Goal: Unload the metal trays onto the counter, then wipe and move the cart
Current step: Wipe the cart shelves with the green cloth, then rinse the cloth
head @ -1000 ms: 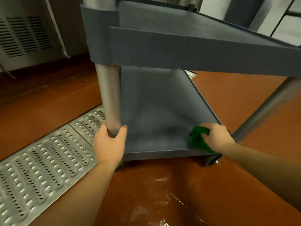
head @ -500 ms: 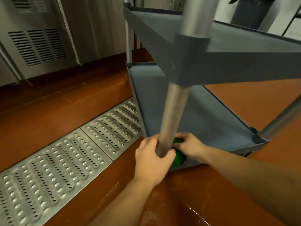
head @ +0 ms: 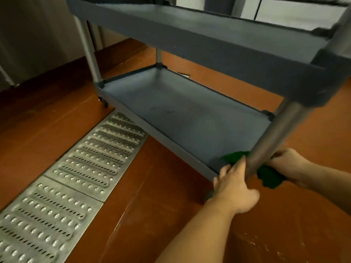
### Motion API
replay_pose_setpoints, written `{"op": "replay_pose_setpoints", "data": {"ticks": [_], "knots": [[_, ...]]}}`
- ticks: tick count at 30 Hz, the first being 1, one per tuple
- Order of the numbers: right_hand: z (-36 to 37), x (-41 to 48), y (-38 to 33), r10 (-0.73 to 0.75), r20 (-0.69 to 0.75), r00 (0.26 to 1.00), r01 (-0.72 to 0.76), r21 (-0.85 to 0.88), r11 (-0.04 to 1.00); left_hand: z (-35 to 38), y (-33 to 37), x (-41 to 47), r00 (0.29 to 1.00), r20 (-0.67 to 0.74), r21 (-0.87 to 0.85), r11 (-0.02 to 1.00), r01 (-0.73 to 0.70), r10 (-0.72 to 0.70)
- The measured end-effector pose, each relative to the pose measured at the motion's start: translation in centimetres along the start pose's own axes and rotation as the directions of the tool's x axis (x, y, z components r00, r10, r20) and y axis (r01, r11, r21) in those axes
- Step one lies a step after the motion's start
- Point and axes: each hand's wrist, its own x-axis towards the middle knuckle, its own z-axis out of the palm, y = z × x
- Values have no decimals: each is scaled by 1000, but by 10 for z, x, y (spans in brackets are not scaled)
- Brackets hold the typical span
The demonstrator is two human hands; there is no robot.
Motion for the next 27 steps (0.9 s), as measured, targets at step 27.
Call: {"op": "replay_pose_setpoints", "data": {"ticks": [27], "knots": [[-50,50,-22,52,-340,939,-139,-236,962,-130,-6,33,989,-82,-397,914,82,-125]]}}
